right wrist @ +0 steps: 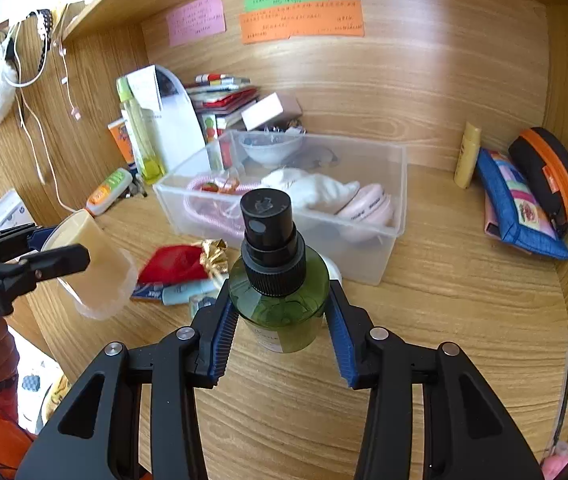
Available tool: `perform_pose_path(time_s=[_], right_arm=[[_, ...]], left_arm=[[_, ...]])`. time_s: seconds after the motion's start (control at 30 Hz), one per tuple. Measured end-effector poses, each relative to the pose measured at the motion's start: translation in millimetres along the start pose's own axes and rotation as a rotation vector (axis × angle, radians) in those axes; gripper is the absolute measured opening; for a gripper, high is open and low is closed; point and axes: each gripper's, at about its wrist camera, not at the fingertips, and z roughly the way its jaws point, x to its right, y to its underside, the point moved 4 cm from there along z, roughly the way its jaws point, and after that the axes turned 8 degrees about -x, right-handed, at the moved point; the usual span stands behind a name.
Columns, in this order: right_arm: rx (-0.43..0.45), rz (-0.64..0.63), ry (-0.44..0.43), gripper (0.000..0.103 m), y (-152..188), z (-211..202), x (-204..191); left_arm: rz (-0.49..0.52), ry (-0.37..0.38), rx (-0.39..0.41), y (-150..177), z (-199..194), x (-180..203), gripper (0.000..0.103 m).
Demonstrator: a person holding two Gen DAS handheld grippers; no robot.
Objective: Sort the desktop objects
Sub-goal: 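Carry the candle jar and spray bottle into the clear box with both grippers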
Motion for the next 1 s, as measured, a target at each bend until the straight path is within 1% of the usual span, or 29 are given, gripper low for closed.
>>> perform_pose_path(time_s=[0.2, 0.4, 0.63, 0.83, 1.0], right_arm=[[0.034, 0.010, 0.007, 0.039, -12.3, -7.5, 4.2], [0.050, 0.014, 0.012, 0.039, -29.8, -2.9, 11.0], [0.047, 0.024, 0.017, 0.039, -55.1, 12.5, 20.9], [0.032, 0.047, 0.000, 0.039, -76.4, 23.3, 31.5], [0.052, 0.044, 0.001, 0.039, -99.2, 23.9, 37.4]], left_arm=[[-0.044, -0.017, 0.031, -15.8, -5.4, -22.2, 0.056], [-0.046, -0.050, 0.052, -38.7, -3.7, -35.0, 0.056], [-0.027, -0.087, 0.071, -70.2, 6.2, -40.7, 0.056], [-0.017, -0.096, 0.068, -95.4, 21.6, -43.3, 0.056], [-0.011, -0.087, 0.067, -114.4, 34.0, -41.4, 0.056]])
